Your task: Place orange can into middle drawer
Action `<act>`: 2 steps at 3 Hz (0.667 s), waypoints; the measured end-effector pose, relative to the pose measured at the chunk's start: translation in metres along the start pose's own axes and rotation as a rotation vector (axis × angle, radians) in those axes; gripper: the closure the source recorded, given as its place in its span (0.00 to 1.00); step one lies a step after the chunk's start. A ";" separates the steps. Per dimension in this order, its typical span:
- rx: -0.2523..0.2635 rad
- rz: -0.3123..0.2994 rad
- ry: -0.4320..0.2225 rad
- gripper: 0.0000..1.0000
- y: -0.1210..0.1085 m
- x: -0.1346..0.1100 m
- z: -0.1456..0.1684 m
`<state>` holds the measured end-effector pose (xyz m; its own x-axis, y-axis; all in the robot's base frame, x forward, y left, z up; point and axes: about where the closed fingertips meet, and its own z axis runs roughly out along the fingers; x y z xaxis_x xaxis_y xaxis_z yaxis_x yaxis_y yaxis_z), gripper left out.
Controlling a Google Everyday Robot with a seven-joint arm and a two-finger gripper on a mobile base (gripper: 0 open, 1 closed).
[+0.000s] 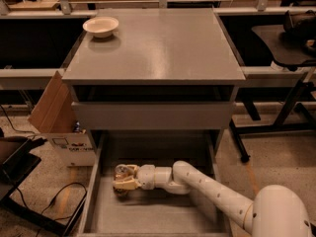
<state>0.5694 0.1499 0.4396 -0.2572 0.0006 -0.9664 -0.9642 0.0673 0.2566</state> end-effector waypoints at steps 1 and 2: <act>-0.004 0.000 0.000 0.28 0.001 0.000 0.002; -0.008 0.001 -0.001 0.05 0.002 0.000 0.004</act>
Offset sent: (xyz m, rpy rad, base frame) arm -0.0009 0.0019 0.0003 0.0013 0.0004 0.0033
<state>0.5673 0.1544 0.4404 -0.2581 0.0016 -0.9661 -0.9644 0.0591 0.2577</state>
